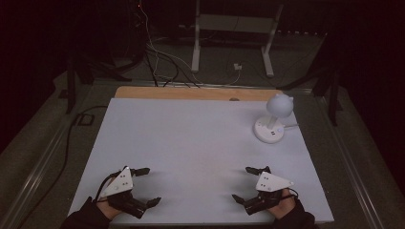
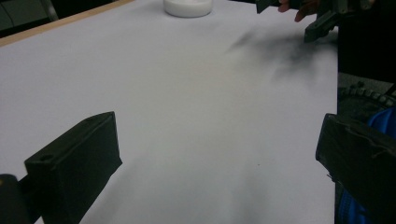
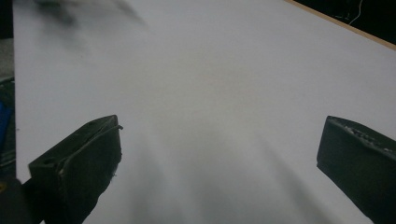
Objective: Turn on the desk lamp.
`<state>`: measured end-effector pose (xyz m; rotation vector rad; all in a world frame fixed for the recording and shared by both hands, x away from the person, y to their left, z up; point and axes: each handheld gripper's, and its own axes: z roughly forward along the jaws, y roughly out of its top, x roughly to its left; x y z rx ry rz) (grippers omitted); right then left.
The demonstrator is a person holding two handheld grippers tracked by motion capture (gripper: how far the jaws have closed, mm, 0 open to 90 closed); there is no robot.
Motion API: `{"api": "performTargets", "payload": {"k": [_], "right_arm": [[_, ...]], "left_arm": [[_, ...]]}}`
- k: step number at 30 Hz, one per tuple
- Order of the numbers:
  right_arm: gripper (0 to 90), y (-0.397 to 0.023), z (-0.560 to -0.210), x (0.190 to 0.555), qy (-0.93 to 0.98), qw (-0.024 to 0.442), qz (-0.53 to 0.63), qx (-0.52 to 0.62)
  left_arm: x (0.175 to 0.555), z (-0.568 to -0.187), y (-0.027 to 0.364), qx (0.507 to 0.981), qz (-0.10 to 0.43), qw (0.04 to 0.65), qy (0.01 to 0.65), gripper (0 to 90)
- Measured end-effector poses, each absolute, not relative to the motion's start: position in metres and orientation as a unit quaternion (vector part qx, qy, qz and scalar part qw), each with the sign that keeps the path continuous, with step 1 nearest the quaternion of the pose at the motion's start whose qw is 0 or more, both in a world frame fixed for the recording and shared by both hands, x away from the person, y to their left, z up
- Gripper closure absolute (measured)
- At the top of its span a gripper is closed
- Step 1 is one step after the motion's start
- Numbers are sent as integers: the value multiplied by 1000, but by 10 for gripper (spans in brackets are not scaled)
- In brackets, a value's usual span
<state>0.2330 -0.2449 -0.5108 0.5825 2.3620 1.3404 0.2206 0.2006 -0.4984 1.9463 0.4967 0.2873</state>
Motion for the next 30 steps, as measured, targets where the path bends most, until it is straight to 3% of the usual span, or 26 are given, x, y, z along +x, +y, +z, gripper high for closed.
{"api": "performTargets", "payload": {"k": [30], "right_arm": [[0,-250,-512,237,846,157,454,230]], "left_arm": [[223,-497,200,807,117,540,209,3]]}}
